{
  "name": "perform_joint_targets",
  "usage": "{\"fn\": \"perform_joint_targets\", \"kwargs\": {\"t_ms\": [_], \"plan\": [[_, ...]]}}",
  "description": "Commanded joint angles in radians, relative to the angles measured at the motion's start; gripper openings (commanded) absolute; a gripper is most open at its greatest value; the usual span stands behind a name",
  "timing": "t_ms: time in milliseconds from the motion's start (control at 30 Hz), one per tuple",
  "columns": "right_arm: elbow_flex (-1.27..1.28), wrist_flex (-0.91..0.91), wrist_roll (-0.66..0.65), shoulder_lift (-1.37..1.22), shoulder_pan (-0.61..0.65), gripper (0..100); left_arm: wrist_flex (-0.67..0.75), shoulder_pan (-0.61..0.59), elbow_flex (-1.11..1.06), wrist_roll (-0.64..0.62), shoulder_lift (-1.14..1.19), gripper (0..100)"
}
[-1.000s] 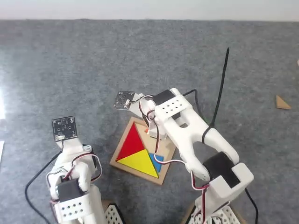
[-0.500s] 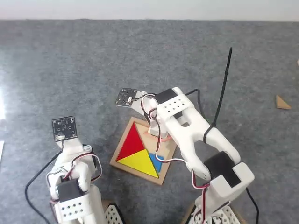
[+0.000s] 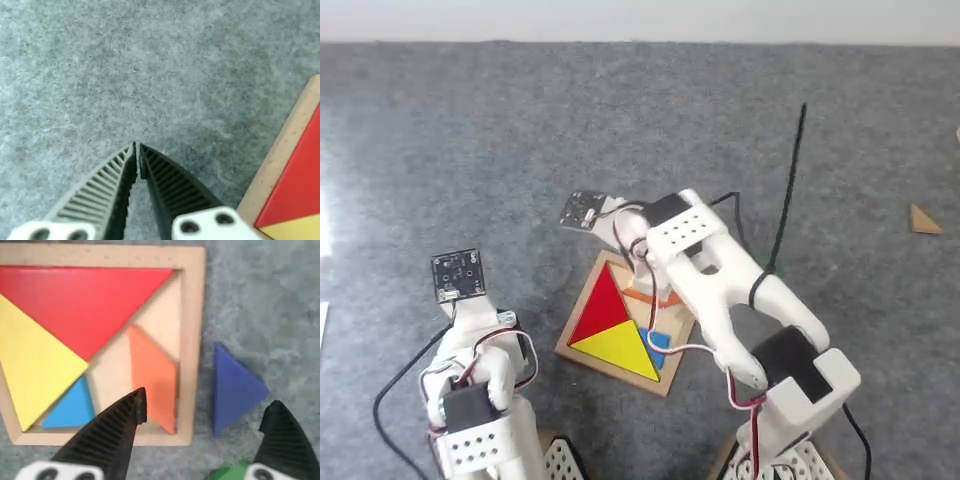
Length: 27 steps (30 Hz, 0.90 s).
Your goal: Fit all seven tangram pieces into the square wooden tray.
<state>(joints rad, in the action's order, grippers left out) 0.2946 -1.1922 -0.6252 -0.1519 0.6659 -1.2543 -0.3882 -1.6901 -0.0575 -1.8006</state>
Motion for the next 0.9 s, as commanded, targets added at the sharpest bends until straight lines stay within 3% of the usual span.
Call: {"fn": "perform_joint_targets", "kwargs": {"t_ms": [0,233,600,867], "plan": [[0.037,0.061,0.031,0.010,0.044,36.3,-0.008,0.000,0.007,0.005,-0.018,1],[0.123,0.130,0.023,0.008,0.056,36.2,-0.008,0.000,0.007,0.005,-0.018,1],[0.172,0.246,-0.041,0.010,-0.028,35.6,-0.008,0.000,0.007,0.005,-0.018,1],[0.167,0.246,-0.043,0.094,-0.056,18.0,-0.008,0.000,0.007,0.005,-0.018,1]]}}
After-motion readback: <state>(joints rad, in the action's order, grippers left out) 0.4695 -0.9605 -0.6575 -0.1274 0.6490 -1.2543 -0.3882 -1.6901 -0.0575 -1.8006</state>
